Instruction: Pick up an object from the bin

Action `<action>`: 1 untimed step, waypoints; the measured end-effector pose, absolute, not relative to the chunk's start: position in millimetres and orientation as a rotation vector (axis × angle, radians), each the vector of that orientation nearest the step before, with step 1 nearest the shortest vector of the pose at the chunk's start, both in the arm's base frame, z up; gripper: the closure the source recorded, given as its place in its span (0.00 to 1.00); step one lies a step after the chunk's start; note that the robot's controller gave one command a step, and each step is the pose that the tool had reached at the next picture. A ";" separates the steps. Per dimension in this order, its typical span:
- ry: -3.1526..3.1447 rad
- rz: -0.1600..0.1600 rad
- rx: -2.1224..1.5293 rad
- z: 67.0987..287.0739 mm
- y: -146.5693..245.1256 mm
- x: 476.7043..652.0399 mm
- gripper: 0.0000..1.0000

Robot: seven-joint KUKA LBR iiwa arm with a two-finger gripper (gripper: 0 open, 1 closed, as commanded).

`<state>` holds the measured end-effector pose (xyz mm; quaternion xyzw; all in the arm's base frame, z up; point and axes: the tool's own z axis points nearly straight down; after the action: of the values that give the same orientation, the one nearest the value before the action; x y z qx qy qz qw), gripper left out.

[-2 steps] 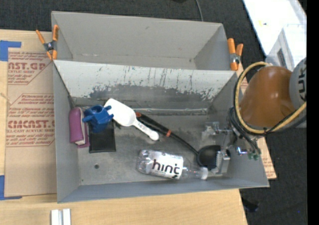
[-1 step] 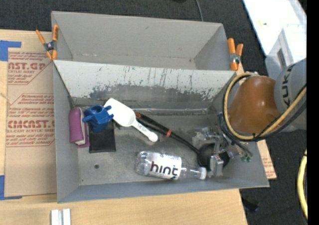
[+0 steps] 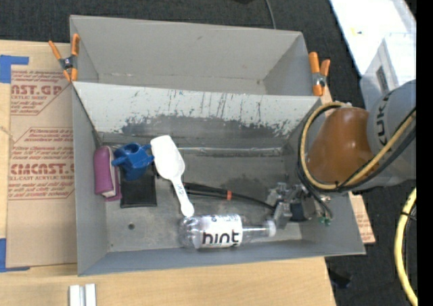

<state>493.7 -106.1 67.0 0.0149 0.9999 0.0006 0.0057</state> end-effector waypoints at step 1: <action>3.131 0.002 0.085 70.2 -106.1 492.3 1.00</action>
Offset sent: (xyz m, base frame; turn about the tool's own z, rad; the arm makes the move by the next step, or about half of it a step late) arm -0.0013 0.0001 0.0143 0.0249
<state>492.3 -106.1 70.2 0.0270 0.9996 0.0007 0.0045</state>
